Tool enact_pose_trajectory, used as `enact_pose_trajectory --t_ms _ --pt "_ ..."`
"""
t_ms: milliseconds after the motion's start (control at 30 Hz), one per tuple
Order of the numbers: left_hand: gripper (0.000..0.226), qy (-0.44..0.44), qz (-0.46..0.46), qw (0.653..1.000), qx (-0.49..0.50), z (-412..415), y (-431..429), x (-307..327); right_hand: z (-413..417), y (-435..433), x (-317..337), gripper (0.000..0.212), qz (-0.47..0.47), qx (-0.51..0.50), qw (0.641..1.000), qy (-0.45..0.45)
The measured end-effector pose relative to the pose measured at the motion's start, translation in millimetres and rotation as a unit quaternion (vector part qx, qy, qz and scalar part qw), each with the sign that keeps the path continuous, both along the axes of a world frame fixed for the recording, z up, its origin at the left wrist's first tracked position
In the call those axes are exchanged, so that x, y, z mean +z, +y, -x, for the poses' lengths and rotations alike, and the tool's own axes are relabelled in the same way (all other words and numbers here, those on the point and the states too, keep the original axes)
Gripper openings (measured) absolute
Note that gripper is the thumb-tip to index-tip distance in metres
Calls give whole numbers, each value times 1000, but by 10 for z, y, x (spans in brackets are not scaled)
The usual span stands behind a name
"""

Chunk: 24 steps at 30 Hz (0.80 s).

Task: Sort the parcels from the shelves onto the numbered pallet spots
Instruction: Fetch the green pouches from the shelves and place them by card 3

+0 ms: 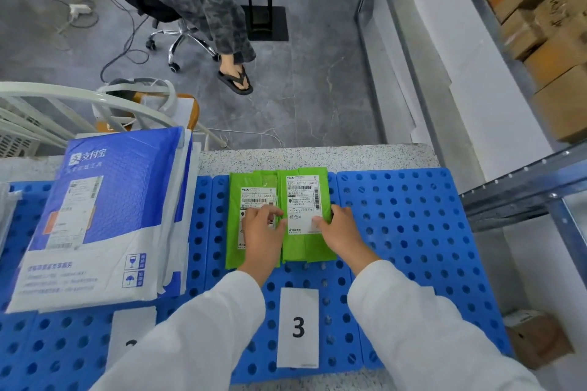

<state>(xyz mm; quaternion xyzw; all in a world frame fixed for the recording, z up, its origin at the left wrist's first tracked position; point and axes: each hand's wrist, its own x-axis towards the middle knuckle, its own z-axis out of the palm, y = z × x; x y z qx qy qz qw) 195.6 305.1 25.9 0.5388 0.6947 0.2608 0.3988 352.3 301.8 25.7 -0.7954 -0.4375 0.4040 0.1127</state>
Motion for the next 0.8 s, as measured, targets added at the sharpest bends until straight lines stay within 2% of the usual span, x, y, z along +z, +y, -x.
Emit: enact_pose_trajectory --t_ms 133,233,333,500,667,800 --pt "20 34 6 993 -115 153 -10 125 60 -100 229 49 -25 16 997 -72" --pt "25 34 -22 980 -195 296 11 329 143 -176 440 44 -57 39 991 -115" --pt "33 79 -80 954 -277 412 43 611 249 -294 666 39 -96 64 982 -149" --pt "44 165 -151 903 -367 560 27 1120 369 -615 1084 46 -148 101 962 -208" --pt "47 127 -177 873 -436 579 -110 1555 349 -1120 1545 52 -163 96 943 -272" --pt "50 126 -214 828 -503 392 -331 1908 158 -1555 1849 57 -162 71 925 -335"
